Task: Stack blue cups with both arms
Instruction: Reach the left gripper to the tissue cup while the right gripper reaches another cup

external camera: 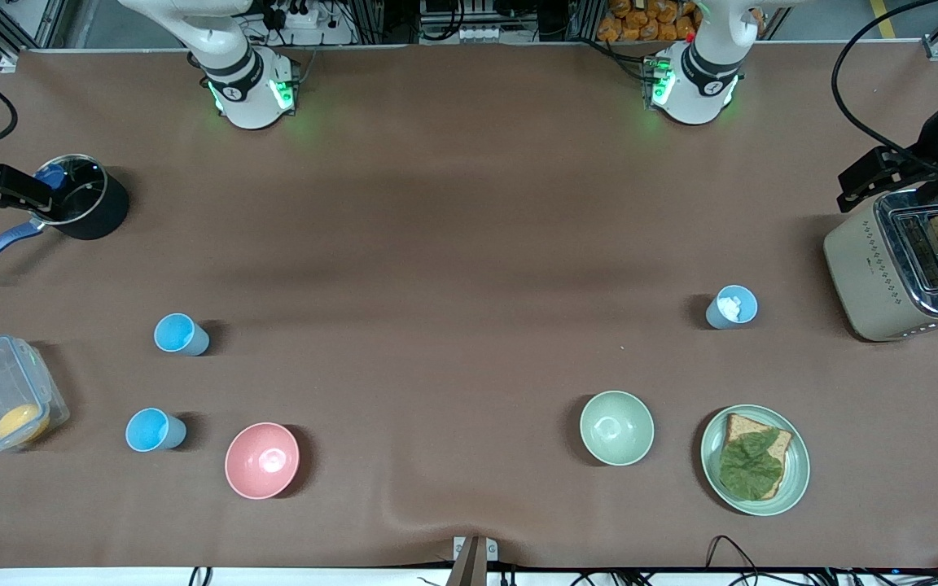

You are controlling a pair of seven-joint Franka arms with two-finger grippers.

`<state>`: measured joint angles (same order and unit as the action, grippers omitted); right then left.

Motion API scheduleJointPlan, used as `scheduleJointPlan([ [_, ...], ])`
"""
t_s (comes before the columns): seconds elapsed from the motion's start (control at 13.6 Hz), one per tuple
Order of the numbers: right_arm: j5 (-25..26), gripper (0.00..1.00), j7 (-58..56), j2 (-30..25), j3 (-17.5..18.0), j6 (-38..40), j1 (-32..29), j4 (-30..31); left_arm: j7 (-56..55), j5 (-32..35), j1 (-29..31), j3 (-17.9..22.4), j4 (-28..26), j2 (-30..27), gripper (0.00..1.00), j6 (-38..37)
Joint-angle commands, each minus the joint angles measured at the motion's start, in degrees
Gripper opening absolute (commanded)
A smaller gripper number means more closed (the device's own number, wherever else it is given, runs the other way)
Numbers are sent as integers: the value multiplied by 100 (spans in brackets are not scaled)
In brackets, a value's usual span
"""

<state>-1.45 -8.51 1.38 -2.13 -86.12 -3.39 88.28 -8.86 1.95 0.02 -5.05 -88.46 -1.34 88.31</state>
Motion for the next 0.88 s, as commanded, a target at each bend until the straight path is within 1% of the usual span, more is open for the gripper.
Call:
scheduleJointPlan([
  [0.0, 65, 100, -54, -59, 11, 113, 14, -109, 173, -125, 42, -14, 65, 11, 100, -112],
  [0.22, 65, 100, -54, -51, 20, 105, 22, -109, 95, -46, 7, -14, 100, 204, 100, -112],
  [0.37, 100, 100, -54, -24, 28, 96, 5, -118, 156, -134, 112, -5, -13, 520, 100, -121],
  [0.44, 153, 100, -37, -33, 37, 96, 14, -109, 147, -64, 95, 13, -136, 695, 100, -60],
  [0.51, 162, 100, -2, -16, 37, 104, 31, -74, 130, -46, 86, 13, -267, 836, 100, 132],
  [0.59, 162, 100, 16, 28, 37, 96, 23, -48, 112, -63, 103, 4, -582, 942, 100, 525],
  [0.74, 162, 100, 16, 107, 37, 52, 22, -30, 147, -99, 313, -13, -1591, 873, 100, 1771],
  [0.81, 162, 100, 16, 125, 29, 34, 22, 49, 147, -90, 332, -5, -1979, 864, 100, 2299],
])
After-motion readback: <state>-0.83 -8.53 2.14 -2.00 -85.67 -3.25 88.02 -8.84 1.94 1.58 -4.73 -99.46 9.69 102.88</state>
